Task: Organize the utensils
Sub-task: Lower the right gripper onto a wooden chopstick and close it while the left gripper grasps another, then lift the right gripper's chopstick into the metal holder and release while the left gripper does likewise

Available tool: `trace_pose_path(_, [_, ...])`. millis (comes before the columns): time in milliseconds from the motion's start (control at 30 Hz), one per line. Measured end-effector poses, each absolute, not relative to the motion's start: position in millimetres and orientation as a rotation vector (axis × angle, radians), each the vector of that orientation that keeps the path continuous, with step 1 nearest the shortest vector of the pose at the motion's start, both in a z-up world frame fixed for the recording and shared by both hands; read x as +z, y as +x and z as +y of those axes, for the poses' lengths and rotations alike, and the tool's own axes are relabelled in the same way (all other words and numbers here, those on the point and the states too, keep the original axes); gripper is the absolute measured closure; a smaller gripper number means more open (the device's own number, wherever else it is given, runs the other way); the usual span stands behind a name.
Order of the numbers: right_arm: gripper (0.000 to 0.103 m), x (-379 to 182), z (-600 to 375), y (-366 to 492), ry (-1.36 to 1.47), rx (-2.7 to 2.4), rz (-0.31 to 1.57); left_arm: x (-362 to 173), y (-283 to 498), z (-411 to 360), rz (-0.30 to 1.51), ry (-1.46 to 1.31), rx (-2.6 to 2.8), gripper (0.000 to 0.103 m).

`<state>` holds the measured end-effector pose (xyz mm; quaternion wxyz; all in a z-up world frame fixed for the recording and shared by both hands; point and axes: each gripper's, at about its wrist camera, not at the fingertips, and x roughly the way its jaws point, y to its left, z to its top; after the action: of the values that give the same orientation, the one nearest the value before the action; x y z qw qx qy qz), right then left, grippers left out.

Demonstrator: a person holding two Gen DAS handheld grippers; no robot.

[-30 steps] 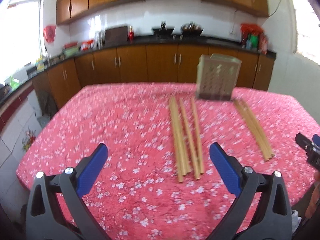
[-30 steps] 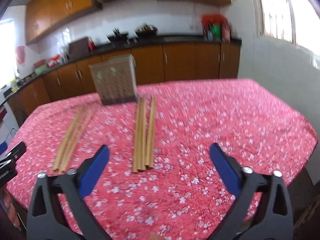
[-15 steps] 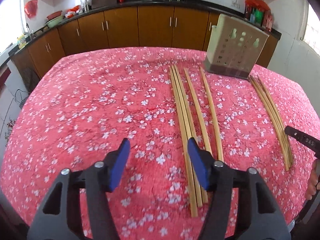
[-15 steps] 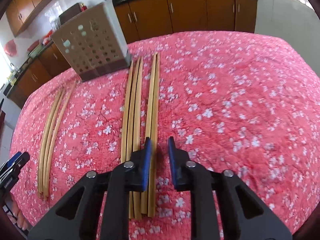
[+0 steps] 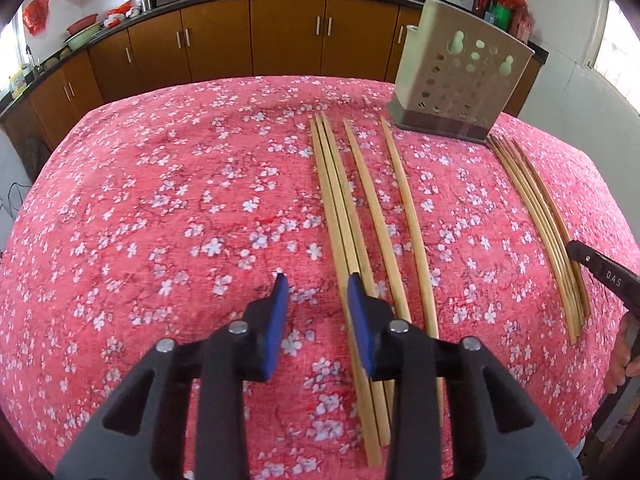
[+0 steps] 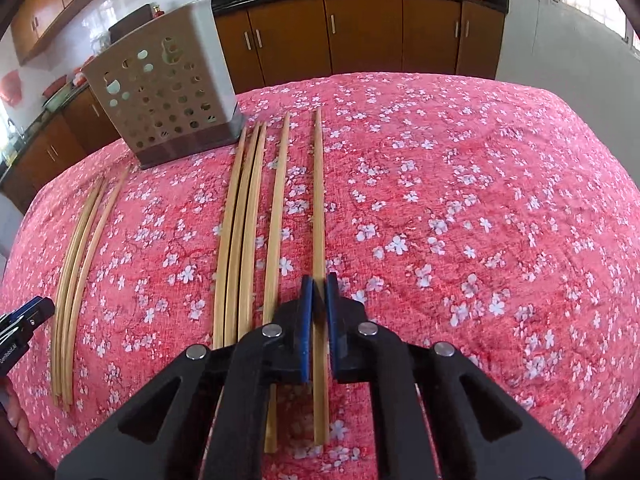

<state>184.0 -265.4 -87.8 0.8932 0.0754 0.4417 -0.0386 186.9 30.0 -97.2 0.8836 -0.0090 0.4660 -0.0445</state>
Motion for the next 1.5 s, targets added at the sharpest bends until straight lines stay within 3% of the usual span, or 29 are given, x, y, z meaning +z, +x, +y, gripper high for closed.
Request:
trace_pose_path(133, [0.095, -88.9, -261.9, 187.5, 0.132, -0.081, 0.911, -97.7, 188.4, 25.8, 0.971, 0.0, -0.097, 0.079])
trace_pose_path(367, [0.095, -88.9, -259.0, 185.8, 0.113, -0.081, 0.907, -98.6, 187.8, 21.2, 0.974, 0.052, -0.075, 0.08])
trace_pose_path(433, [0.095, -89.4, -259.3, 185.1, 0.111, -0.077, 0.904, -102.2, 189.2, 20.3, 1.001, 0.058, -0.067, 0.089])
trace_pose_path(600, [0.095, -88.9, -261.1, 188.1, 0.098, -0.073, 0.9, -102.8, 192.1, 23.3, 0.991, 0.064, -0.056, 0.094])
trace_pose_path(933, [0.095, -91.8, -294.8, 209.6, 0.145, -0.129, 0.854, -101.2, 234.0, 58.0, 0.939, -0.012, -0.046, 0.093])
trace_pose_path(1500, [0.094, -92.9, -291.7, 183.0, 0.155, -0.117, 0.842, -98.3, 196.9, 67.2, 0.919, -0.068, -0.07, 0.093])
